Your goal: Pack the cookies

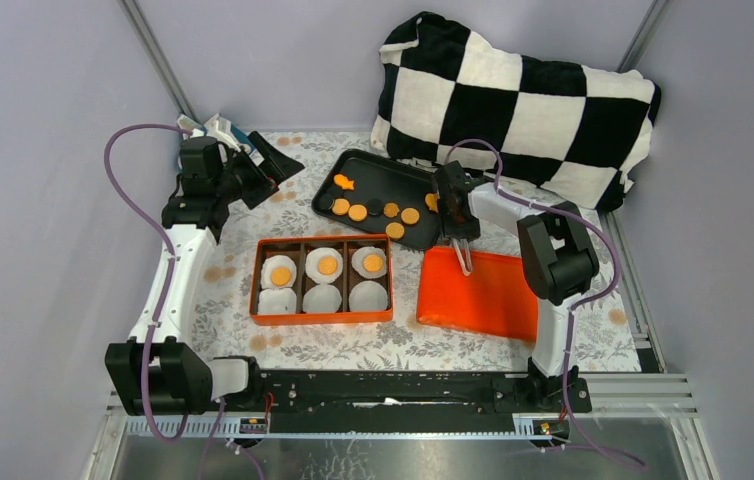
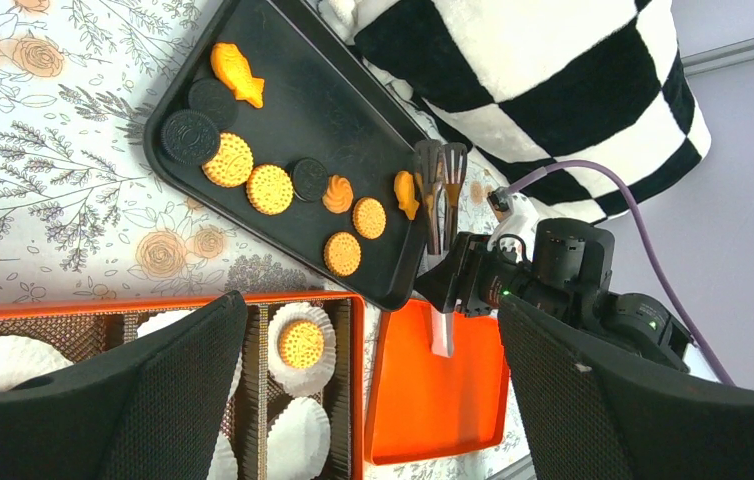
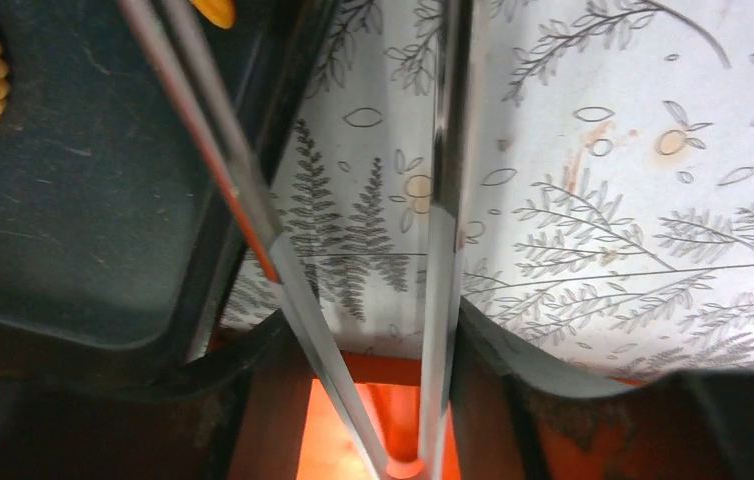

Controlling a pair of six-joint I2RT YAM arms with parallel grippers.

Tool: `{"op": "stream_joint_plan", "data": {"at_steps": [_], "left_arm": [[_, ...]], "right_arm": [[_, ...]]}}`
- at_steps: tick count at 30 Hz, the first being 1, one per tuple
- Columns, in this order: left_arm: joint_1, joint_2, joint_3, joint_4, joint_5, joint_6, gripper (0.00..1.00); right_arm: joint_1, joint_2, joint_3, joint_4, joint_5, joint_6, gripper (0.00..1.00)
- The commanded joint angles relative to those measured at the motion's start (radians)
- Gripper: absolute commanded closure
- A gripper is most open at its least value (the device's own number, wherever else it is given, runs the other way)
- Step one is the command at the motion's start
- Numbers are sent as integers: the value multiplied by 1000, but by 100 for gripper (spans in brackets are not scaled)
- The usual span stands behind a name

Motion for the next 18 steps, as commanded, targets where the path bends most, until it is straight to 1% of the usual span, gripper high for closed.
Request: {"op": "stream_joint_plan", "data": {"at_steps": [1, 4, 5, 9, 12, 15, 18], "left_arm": [[-8, -10, 16, 36, -15, -4, 1], [-16, -2, 16, 43, -12, -10, 1], [-21, 0, 18, 44, -13, -11, 1], [-30, -2, 26, 43, -17, -12, 1], [-32, -7, 31, 44, -19, -14, 1], [-32, -13, 36, 44, -19, -15, 1], [-32, -12, 40, 46, -4, -18, 1]], "right_arm": [[-8, 35, -58, 23, -53, 46, 54], [-8, -8, -98, 39, -66, 70, 61], [-7, -27, -100, 34, -61, 69, 62], [-7, -133, -59, -19, -42, 52, 61], [-5, -203, 2, -77, -72, 32, 61], [1, -239, 94, -169, -108, 18, 60], [18, -252, 157, -251, -104, 16, 59]]}}
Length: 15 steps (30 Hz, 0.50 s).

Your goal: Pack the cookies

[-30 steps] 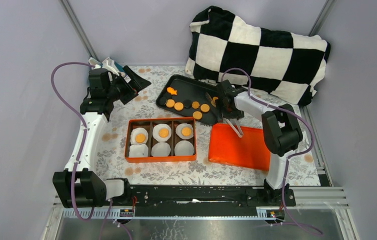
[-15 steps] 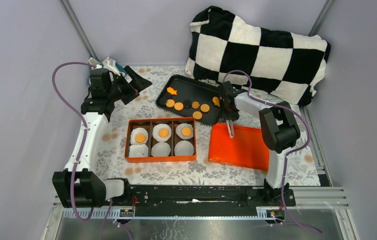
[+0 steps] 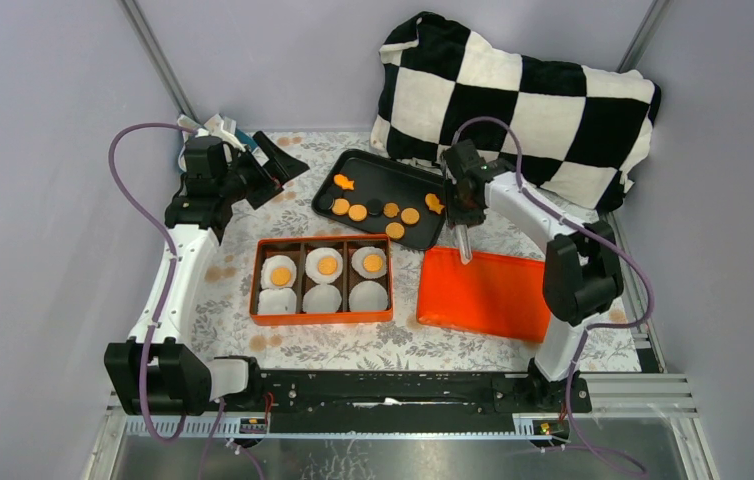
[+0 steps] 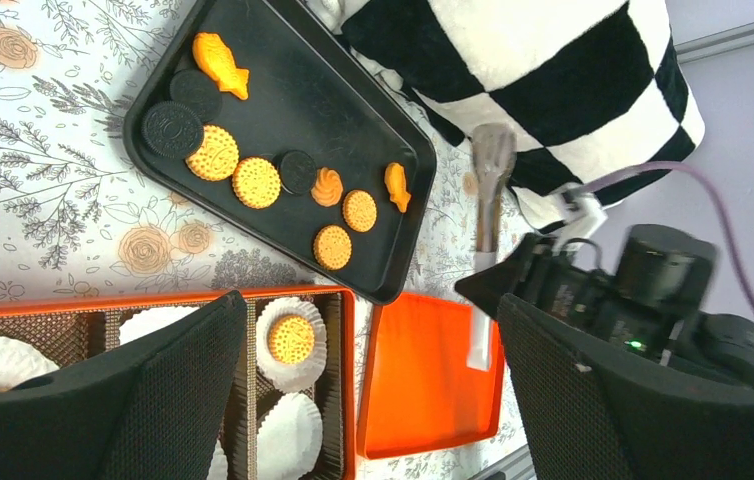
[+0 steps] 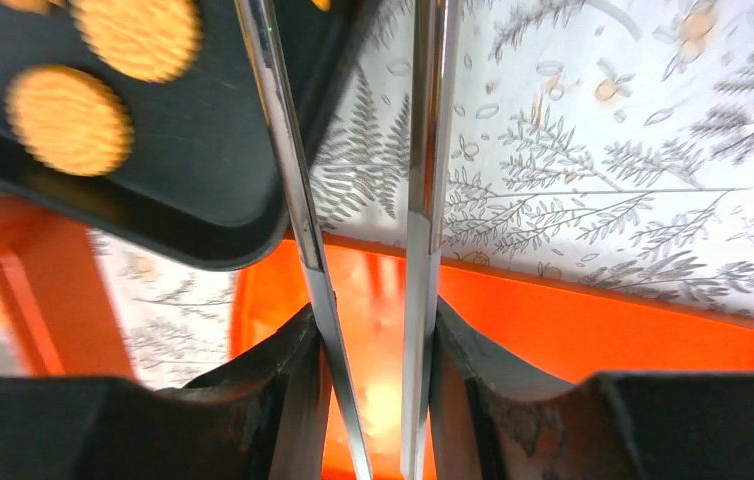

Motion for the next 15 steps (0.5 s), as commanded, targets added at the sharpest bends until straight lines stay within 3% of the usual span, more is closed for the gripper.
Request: {"op": "stream_joint_plan", "data": {"at_steps": [1, 11, 15], "left_arm": [[-5, -9, 39, 50, 7, -11, 1], [-34, 16, 50, 95, 37, -37, 1], [-50, 16, 35, 95, 33, -25, 1]], "right_arm": [[23, -89, 146, -158, -26, -18, 59], [171, -26, 255, -349, 32, -46, 60], [223, 48, 291, -428, 122, -48, 59]]}}
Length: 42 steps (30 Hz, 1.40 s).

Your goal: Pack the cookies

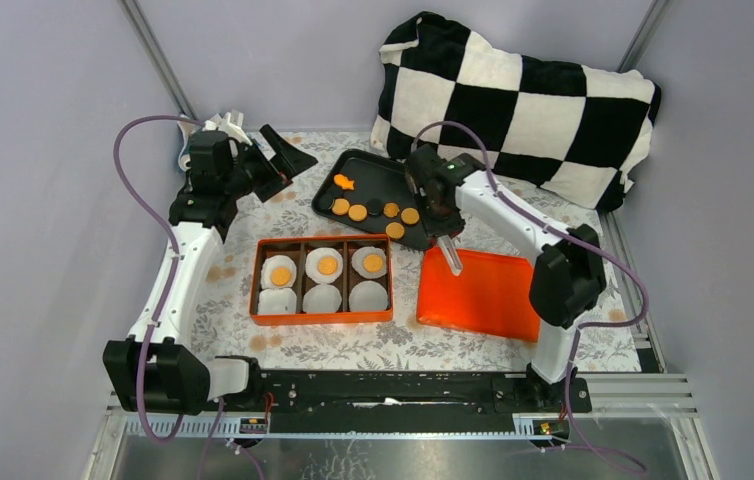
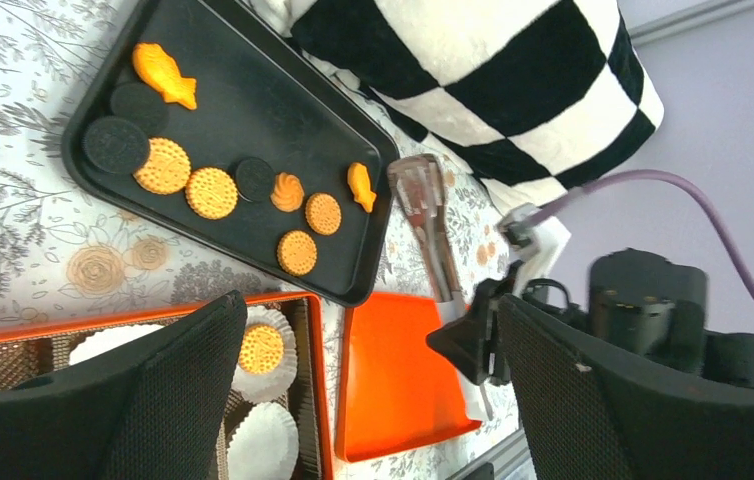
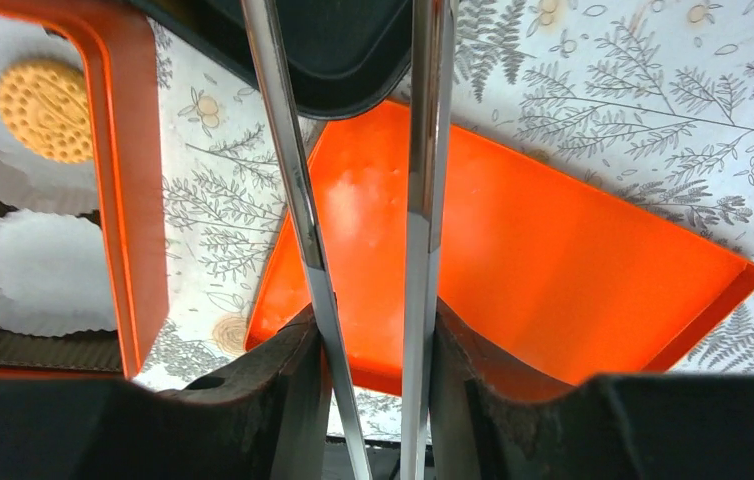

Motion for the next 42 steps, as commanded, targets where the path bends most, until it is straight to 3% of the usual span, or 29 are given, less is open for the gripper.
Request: {"op": "stream_joint_plan", "data": {"at_steps": [1, 7, 16, 20, 32, 42], "left_arm": [[-20, 7, 2, 55, 18, 5, 1], [-21, -3, -25, 64, 14, 7, 1], [-20, -6, -40, 75, 19, 10, 1], [-20, -3, -46, 75, 19, 11, 1], [-20, -12, -37, 64, 16, 5, 1], [-21, -22, -37, 61, 19, 5, 1]], "right_arm": [[46, 62, 68, -120, 109, -22, 60], [45, 89, 151, -122, 114, -43, 55], [45, 115, 205, -93, 75, -34, 60], [45, 68, 131, -23, 64, -14, 63], [45, -41, -102, 93, -10, 25, 48], [45, -51, -93, 145, -48, 64, 47]]}}
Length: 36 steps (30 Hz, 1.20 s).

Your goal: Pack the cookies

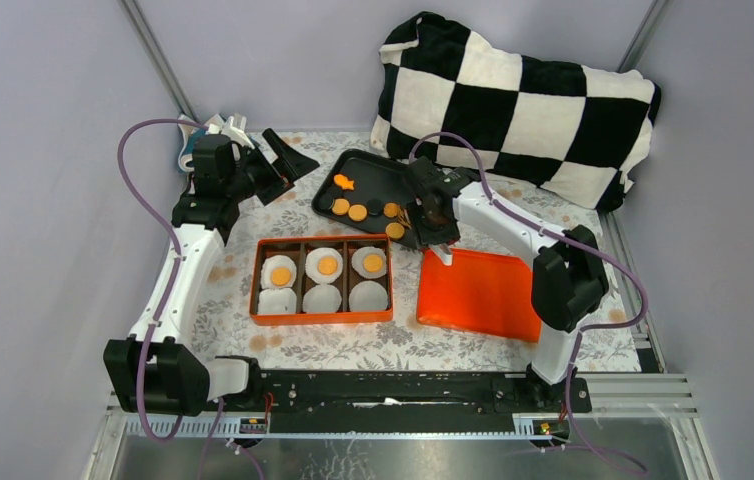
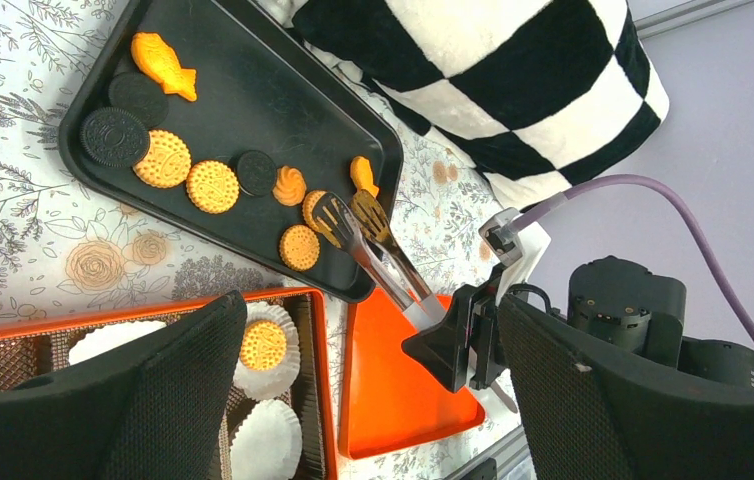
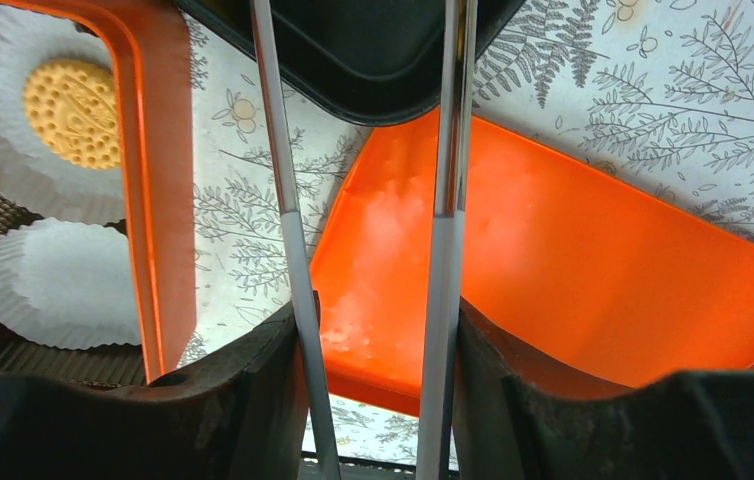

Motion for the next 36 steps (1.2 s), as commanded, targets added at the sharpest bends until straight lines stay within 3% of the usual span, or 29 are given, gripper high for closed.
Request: {"op": "stream_joint_plan", "data": {"at_steps": [1, 15, 21, 26, 36], "left_arm": [[-2, -20, -3, 35, 13, 4, 1], [-2, -10, -13, 47, 26, 4, 1], [0, -7, -20, 53, 38, 1, 1], [-1, 1, -18, 60, 53, -5, 1], [0, 7, -22, 65, 61, -7, 1]], "right_arm": [[-1, -38, 28, 31, -24, 21, 47], [0, 85, 96, -65, 2, 0, 47], [1, 103, 133, -95, 84, 11, 53], [2, 124, 179, -175, 190, 5, 50], [6, 129, 99, -106, 101, 5, 48]]}}
